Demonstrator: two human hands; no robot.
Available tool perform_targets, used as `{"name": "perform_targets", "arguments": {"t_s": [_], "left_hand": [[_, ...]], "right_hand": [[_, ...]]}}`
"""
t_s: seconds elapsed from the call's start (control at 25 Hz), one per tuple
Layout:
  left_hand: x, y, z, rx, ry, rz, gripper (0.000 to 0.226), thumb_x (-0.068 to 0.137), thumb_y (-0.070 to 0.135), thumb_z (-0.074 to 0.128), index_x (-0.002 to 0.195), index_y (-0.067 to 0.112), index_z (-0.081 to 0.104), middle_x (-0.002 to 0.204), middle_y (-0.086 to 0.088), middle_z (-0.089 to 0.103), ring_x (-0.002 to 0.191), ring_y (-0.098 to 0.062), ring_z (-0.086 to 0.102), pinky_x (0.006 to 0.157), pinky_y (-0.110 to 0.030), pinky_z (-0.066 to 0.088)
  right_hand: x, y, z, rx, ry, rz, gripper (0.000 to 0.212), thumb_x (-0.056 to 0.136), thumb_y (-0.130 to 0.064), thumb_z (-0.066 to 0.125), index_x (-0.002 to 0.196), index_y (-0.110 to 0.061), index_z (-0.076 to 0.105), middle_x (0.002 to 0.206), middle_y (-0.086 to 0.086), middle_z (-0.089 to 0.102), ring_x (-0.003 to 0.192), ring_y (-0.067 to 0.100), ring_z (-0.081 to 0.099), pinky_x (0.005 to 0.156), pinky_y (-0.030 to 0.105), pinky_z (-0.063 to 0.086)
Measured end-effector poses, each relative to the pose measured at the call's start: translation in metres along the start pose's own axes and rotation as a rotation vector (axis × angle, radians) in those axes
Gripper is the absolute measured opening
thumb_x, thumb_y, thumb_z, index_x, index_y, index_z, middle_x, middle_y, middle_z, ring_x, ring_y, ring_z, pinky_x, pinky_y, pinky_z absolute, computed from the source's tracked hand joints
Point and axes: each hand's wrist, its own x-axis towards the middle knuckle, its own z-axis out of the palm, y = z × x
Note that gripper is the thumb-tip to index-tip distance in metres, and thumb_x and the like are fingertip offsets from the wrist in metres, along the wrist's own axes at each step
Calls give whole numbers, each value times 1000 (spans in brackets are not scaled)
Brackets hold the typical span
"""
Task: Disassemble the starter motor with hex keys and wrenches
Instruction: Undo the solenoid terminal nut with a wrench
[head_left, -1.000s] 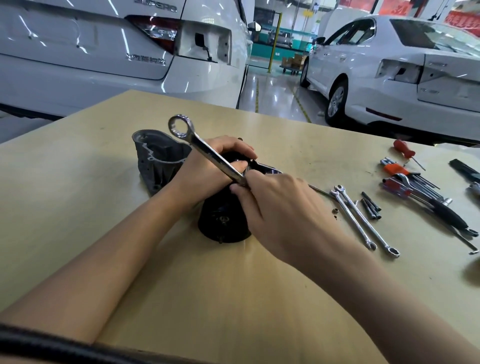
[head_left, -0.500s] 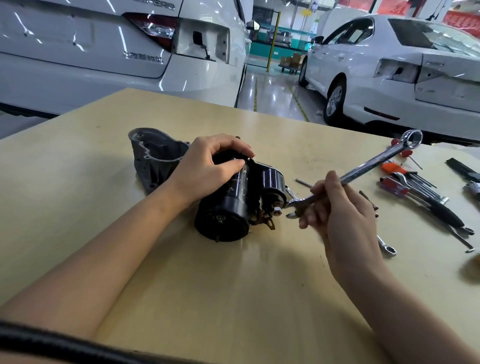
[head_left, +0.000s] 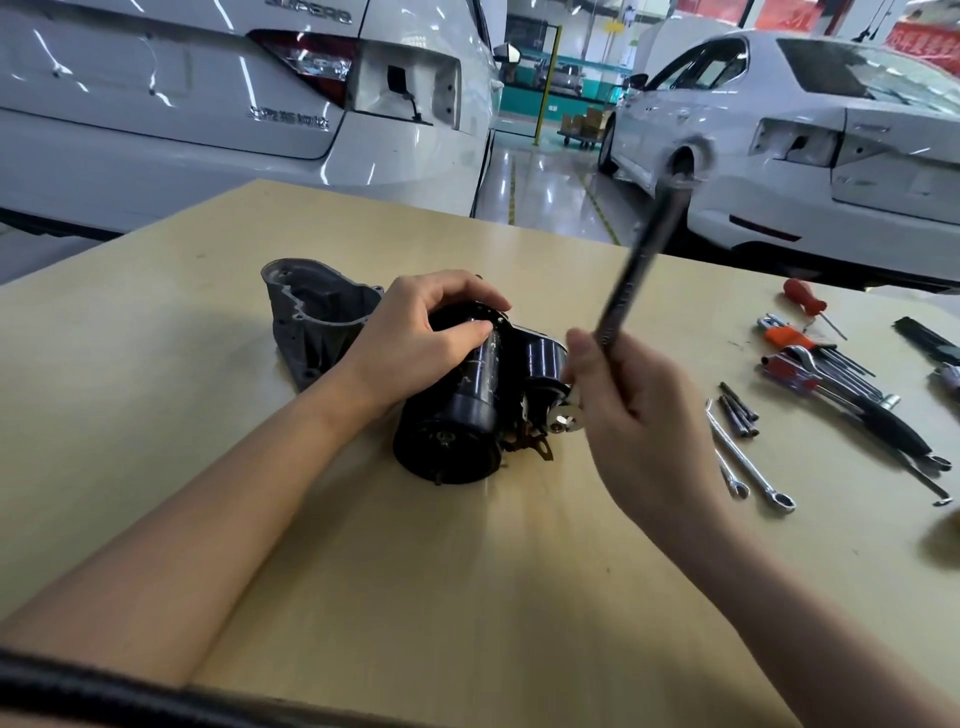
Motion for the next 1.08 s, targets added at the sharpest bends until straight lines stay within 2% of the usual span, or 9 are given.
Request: {"name": "perform_targets", "arguments": {"t_s": [0.16, 0.24, 0.32, 0.44, 0.48, 0.56, 0.68, 0.76, 1.08], "left_hand": [[1, -1, 0, -9, 4, -2, 28, 85, -7, 62, 97, 18, 68, 100, 1, 72, 95, -7, 66, 87, -17, 50], [2, -2, 0, -18, -1, -9, 28, 85, -8, 62, 102, 14, 66, 107, -3, 70, 100, -10, 65, 90, -19, 49], [2, -1, 1, -19, 8, -11, 29, 84, -9, 62, 103, 13, 65, 107, -3, 70, 103, -9, 65, 94, -19, 48], [1, 1, 1, -11, 7, 2, 28, 85, -9, 61, 102, 14, 66, 107, -2, 70, 105, -7, 64, 97, -17, 46], [1, 2, 1, -9, 6, 3, 29, 85, -9, 61, 102, 14, 66, 107, -3, 70, 105, -6, 64, 96, -16, 46], [0, 2, 0, -7, 10, 7, 29, 85, -9, 61, 102, 13, 66, 108, -4, 70, 106, -7, 64, 96, -15, 45], [0, 3, 1, -1, 10, 8, 28, 85, -9, 61, 103, 11, 66, 108, -4, 70, 107, -8, 64, 97, -16, 45], [0, 3, 1, 7, 10, 4, 27, 85, -9, 61, 104, 10, 66, 108, -3, 70, 107, -8, 64, 97, -17, 45], [0, 3, 0, 7, 8, -16, 27, 85, -8, 61, 104, 11, 67, 108, -3, 71, 107, -11, 64, 99, -24, 47]], "right_hand": [[14, -26, 9, -444, -354, -221, 38, 99, -36, 42, 65, -27, 27, 54, -8, 35, 47, 15, 32, 47, 32, 25], [15, -31, 11, -513, -438, -261, 40, 99, -36, 40, 65, -28, 23, 58, -9, 35, 48, 14, 32, 47, 33, 20], [14, -33, 3, -344, -353, -230, 39, 99, -33, 46, 63, -27, 31, 52, -9, 36, 46, 15, 34, 48, 30, 24], [24, -18, -27, -213, -101, 15, 42, 99, -32, 48, 62, -12, 48, 45, -1, 51, 49, 17, 51, 49, 24, 36], [29, -10, -39, -261, -116, 115, 44, 98, -32, 48, 62, -7, 51, 45, 1, 53, 48, 18, 53, 49, 25, 39], [30, 9, -59, -520, -316, 294, 46, 99, -28, 45, 66, 3, 52, 51, 5, 49, 50, 26, 48, 46, 26, 35], [16, 32, -65, -891, -628, 332, 41, 100, -29, 39, 68, -3, 47, 65, 7, 46, 60, 21, 41, 52, 32, 26], [7, 39, -61, -950, -642, 326, 44, 100, -36, 34, 66, -9, 41, 66, 3, 45, 59, 18, 41, 49, 30, 26], [-2, 39, -55, -1158, -554, 200, 49, 99, -42, 21, 69, -16, 49, 66, -5, 48, 61, 17, 47, 47, 27, 27]]}}
